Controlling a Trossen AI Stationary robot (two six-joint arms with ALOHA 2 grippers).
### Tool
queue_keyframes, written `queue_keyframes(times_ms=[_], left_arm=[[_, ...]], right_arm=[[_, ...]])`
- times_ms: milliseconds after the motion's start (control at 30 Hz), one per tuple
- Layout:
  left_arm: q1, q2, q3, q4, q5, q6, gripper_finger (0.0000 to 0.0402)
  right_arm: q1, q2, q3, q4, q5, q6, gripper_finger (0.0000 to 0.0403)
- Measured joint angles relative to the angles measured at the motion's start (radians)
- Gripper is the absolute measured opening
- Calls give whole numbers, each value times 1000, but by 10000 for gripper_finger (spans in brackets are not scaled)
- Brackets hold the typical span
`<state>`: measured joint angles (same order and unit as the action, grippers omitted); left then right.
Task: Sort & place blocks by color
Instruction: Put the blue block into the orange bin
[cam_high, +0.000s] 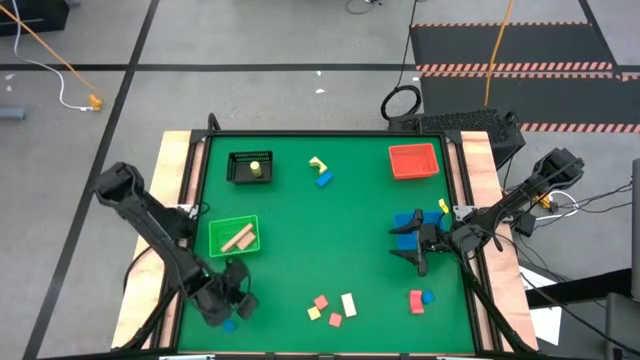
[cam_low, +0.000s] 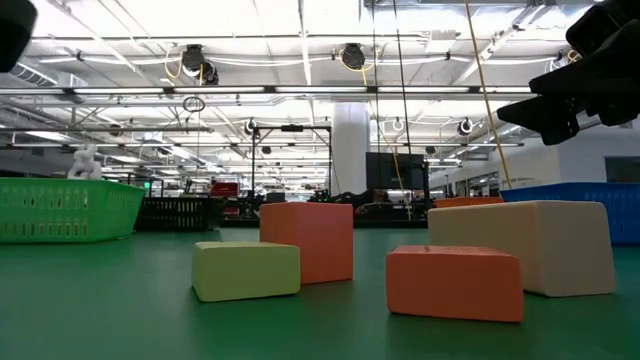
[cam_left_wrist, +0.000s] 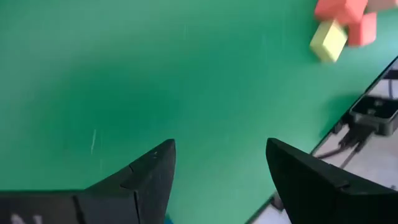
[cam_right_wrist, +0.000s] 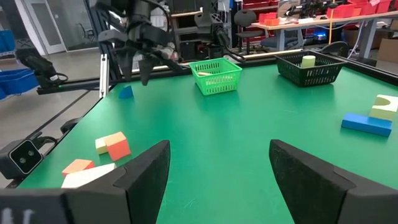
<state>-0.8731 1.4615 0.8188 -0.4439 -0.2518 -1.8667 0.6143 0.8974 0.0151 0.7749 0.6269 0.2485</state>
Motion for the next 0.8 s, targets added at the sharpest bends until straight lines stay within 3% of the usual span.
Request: queue_keyframes(times_ms=[233, 500, 800], left_arm=[[-61, 10, 124, -234, 43, -119, 267], [-87, 160, 223, -278, 222, -187, 285], [-114, 296, 266, -299, 252, -206, 285]], right_arm=[[0, 0, 0, 0, 0, 0, 267], [0, 0, 0, -1, 0, 0, 267], [0, 0, 0, -1, 0, 0, 267]])
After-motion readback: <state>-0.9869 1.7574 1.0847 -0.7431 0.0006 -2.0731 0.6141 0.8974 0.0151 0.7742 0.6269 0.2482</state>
